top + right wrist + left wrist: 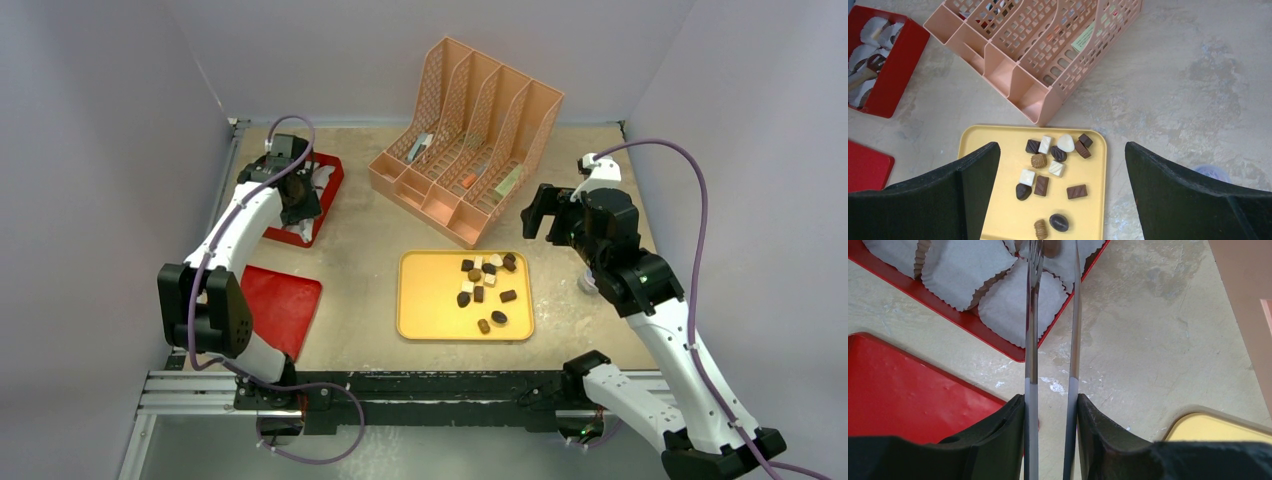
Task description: Pack the chocolate
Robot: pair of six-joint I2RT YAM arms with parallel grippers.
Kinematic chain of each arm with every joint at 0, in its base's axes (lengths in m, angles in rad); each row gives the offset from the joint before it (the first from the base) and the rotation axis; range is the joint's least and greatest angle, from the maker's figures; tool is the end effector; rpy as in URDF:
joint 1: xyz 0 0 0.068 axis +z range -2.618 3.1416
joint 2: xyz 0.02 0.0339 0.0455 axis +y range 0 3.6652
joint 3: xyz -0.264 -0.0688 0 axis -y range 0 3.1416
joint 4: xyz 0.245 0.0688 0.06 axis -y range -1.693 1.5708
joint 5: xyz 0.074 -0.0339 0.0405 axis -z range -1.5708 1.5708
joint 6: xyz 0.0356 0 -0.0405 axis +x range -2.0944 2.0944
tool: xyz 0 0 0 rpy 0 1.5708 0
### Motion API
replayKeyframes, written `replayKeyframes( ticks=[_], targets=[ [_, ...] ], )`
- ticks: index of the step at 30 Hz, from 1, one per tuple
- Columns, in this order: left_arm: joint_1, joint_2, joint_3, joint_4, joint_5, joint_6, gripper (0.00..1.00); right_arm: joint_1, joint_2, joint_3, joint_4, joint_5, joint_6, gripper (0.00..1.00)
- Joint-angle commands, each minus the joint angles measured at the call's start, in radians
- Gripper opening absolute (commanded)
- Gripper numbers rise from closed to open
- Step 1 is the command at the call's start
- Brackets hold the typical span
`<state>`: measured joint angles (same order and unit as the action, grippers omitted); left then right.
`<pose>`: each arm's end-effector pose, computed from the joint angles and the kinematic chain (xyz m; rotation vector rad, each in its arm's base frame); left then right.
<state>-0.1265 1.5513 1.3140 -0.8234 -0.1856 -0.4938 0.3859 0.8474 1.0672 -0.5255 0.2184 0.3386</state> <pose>0.3186 -0.0339 0.2831 -0.5370 2.5458 0.0235 0.1650 0.0587 0.3906 0.1062 1.8765 0.2946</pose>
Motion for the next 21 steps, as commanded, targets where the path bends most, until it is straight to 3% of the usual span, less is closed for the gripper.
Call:
replayKeyframes(
  ticks=[1, 13, 21],
  targets=[
    [0.004, -0.014, 0.01, 0.049, 0.005, 0.009, 0.38, -0.002, -0.011, 0.023, 0.025, 0.01, -0.011, 0.97],
    [0.004, -0.131, 0.049, 0.049, -0.03, -0.012, 0.38, -0.002, -0.007, 0.024, 0.024, 0.011, -0.009, 0.97],
    [0.0, -0.23, 0.066, 0.05, 0.142, 0.025, 0.36, -0.002, -0.01, 0.023, 0.02, 0.012, -0.007, 0.97]
  ],
)
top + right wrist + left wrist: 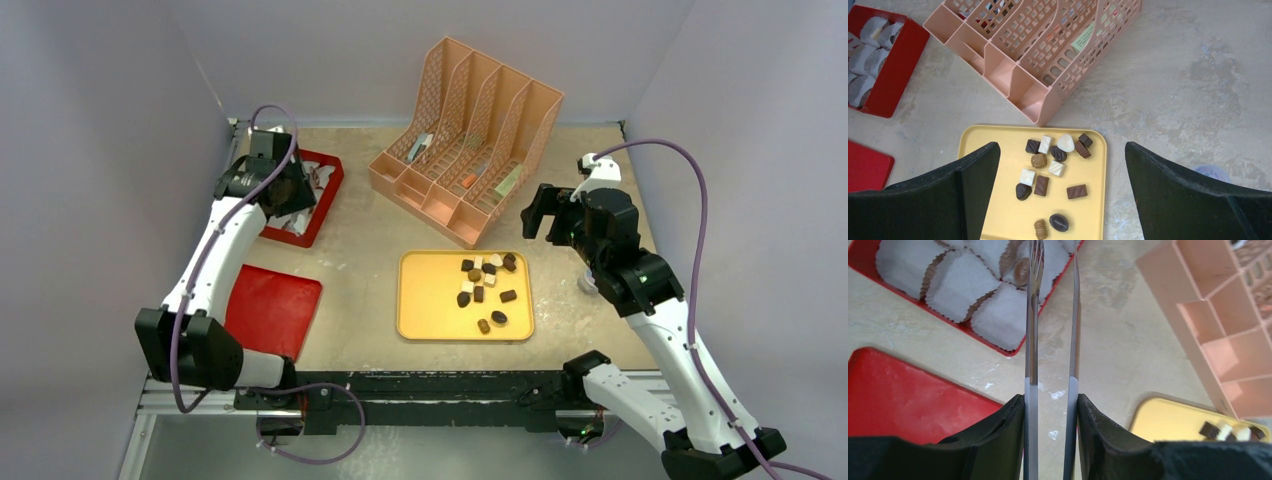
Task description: Pack the chocolate
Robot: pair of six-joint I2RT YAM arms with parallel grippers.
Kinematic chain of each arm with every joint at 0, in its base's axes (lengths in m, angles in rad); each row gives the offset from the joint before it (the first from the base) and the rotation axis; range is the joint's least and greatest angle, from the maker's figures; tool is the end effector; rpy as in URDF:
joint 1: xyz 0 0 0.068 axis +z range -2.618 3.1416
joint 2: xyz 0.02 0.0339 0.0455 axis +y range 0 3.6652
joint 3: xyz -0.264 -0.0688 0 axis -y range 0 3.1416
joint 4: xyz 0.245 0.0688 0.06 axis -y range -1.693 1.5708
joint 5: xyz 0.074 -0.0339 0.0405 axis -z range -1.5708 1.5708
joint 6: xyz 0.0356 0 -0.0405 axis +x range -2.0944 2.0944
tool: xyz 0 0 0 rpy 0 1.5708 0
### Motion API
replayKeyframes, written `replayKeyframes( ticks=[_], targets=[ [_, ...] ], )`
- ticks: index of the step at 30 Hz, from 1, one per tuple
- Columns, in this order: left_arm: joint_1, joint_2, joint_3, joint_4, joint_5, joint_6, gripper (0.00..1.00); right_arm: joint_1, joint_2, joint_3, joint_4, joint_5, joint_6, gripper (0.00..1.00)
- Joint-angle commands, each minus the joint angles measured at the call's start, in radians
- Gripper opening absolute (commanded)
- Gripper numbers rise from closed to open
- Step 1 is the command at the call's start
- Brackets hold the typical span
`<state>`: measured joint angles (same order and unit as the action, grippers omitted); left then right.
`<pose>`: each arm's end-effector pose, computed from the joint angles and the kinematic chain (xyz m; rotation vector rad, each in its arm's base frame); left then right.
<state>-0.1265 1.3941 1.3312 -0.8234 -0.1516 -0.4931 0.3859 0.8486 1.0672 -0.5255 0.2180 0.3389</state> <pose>0.2893 -0.0314 0.3333 -0.5106 2.3913 -0.0887 0.1653 0.0589 0.3904 0.1061 1.8777 0.2947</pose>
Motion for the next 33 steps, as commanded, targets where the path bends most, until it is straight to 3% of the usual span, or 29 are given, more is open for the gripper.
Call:
replayKeyframes(
  ticks=[1, 5, 20, 28, 33],
  targets=[
    [-0.003, -0.085, 0.047, 0.053, 0.122, 0.026, 0.36, -0.002, -0.011, 0.026, 0.017, 0.017, -0.01, 0.97],
    [-0.036, -0.125, 0.055, 0.048, 0.147, 0.046, 0.36, -0.002, -0.015, 0.04, 0.009, 0.028, -0.02, 0.97],
    [-0.494, -0.16, 0.03, 0.101, 0.087, 0.06, 0.36, -0.002, -0.014, 0.077, -0.016, 0.047, -0.023, 0.97],
    [-0.798, -0.104, -0.025, 0.129, -0.004, -0.005, 0.36, -0.002, -0.017, 0.086, -0.024, 0.06, -0.025, 0.97],
    [-0.933, -0.027, -0.057, 0.132, -0.084, -0.069, 0.37, -0.002, -0.019, 0.086, -0.028, 0.063, -0.025, 0.97]
  ],
)
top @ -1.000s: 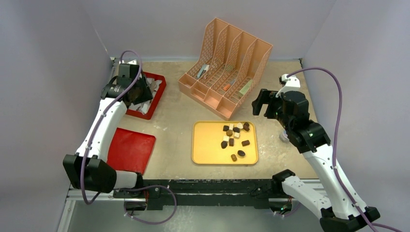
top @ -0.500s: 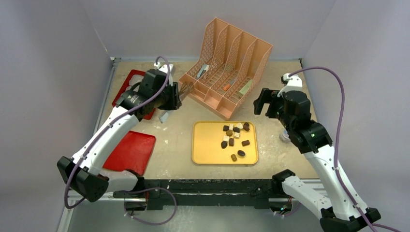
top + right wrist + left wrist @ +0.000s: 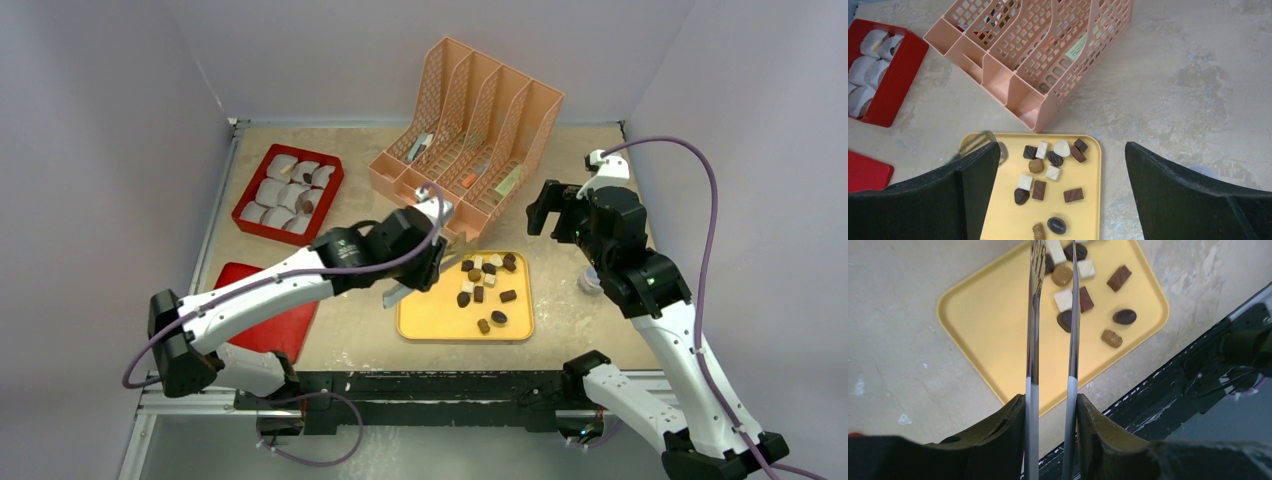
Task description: Pack the chocolate
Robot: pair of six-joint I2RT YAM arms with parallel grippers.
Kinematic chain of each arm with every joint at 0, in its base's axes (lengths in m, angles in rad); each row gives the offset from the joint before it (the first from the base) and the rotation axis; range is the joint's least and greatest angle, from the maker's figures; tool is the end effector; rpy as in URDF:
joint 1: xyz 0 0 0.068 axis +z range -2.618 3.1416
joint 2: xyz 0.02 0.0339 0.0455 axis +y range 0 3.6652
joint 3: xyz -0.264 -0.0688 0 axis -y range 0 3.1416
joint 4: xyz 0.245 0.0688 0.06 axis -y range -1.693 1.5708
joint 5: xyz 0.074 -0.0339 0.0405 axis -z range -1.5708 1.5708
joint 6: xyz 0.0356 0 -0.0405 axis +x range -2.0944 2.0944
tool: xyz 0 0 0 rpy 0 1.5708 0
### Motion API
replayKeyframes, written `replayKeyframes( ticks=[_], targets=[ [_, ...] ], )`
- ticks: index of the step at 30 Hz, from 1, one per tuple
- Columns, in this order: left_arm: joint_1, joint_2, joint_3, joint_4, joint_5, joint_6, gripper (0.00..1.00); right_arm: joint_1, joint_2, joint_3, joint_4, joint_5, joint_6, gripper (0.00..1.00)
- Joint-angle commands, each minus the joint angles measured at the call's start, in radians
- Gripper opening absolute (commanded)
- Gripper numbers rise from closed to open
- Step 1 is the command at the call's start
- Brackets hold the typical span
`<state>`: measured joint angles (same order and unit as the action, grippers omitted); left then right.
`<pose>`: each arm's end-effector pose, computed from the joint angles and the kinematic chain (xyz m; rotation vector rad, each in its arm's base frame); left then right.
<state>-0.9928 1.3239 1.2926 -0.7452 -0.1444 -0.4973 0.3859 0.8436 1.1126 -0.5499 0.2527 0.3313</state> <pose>0.1574 -0.2319 0.3453 0.5195 2.3516 -0.5566 0.1599 0.0553 0.4036 0.1257 1.8466 0.2673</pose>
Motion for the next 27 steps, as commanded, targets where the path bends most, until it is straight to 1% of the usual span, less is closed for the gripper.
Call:
replayKeyframes(
  ticks=[1, 6, 15, 27],
  targets=[
    [-0.082, 0.053, -0.023, 0.053, -0.106, -0.077, 0.37, -0.002, -0.015, 0.04, -0.005, 0.029, -0.016, 0.97],
    [-0.12, 0.084, -0.056, 0.089, -0.099, -0.104, 0.38, -0.002, -0.018, 0.038, -0.006, 0.032, -0.017, 0.97],
    [-0.171, 0.159, -0.049, 0.086, -0.101, -0.115, 0.39, -0.002, -0.021, 0.029, -0.005, 0.033, -0.015, 0.97],
    [-0.184, 0.221, -0.063, 0.081, -0.14, -0.125, 0.4, -0.002, -0.029, 0.03, -0.006, 0.038, -0.02, 0.97]
  ],
)
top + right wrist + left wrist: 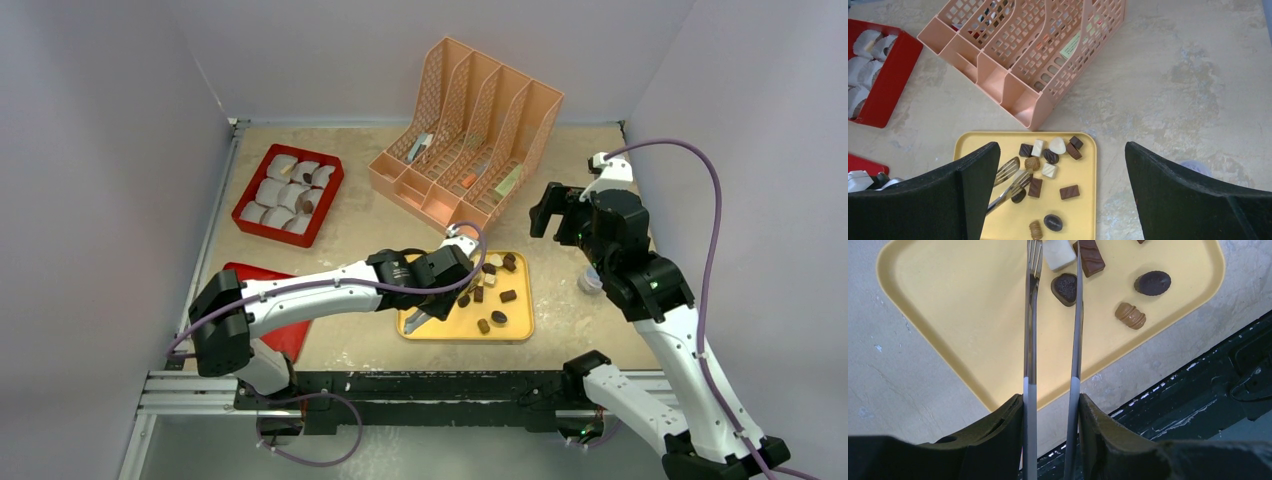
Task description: Pack the chocolate
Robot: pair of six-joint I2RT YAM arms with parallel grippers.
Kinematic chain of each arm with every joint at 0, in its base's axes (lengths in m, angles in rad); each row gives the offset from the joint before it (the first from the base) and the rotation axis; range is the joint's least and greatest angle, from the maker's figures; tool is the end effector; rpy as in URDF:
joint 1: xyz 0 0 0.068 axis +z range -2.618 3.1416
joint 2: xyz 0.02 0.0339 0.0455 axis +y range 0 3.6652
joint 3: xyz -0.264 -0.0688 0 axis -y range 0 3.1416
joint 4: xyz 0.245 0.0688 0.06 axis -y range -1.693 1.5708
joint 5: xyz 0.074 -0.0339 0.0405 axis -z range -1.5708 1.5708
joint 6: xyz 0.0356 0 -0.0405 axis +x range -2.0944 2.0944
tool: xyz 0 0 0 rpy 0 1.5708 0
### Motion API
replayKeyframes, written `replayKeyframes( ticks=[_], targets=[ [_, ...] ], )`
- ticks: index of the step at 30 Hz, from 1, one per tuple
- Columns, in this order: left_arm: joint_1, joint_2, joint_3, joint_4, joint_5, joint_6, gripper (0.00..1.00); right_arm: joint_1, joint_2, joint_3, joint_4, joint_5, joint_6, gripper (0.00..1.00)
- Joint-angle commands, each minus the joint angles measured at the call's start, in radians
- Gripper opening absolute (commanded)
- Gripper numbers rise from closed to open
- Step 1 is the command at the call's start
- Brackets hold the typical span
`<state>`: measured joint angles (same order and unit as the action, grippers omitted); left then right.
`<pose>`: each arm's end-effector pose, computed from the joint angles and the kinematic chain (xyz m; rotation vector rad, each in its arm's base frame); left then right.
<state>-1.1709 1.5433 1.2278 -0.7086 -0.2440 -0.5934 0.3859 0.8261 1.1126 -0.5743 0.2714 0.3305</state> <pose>0.1328 -0.2920 0.2657 0.6516 2.5060 -0.3585 0.1546 0.0525 0.4037 0.1370 1.8499 0.2472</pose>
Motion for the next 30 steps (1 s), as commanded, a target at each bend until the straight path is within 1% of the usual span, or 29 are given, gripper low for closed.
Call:
replayKeyframes(
  ticks=[1, 7, 18, 24, 30],
  targets=[
    [-0.006, 0.001, -0.001, 0.044, -0.043, -0.031, 0.4, -0.002, -0.011, 0.029, 0.019, 0.019, -0.019, 0.97],
    [-0.009, -0.002, 0.002, 0.025, -0.066, -0.041, 0.4, -0.002, -0.01, 0.024, 0.022, 0.014, -0.016, 0.97],
    [-0.021, -0.016, 0.01, 0.003, -0.051, -0.081, 0.4, -0.002, -0.015, 0.019, 0.027, 0.017, -0.021, 0.97],
    [-0.026, -0.018, 0.034, -0.04, -0.092, -0.103, 0.4, -0.002, -0.019, 0.017, 0.027, 0.014, -0.019, 0.97],
    [-0.037, 0.0, 0.039, -0.023, -0.049, -0.109, 0.4, -0.002, -0.018, 0.01, 0.03, 0.007, -0.015, 0.97]
  ],
)
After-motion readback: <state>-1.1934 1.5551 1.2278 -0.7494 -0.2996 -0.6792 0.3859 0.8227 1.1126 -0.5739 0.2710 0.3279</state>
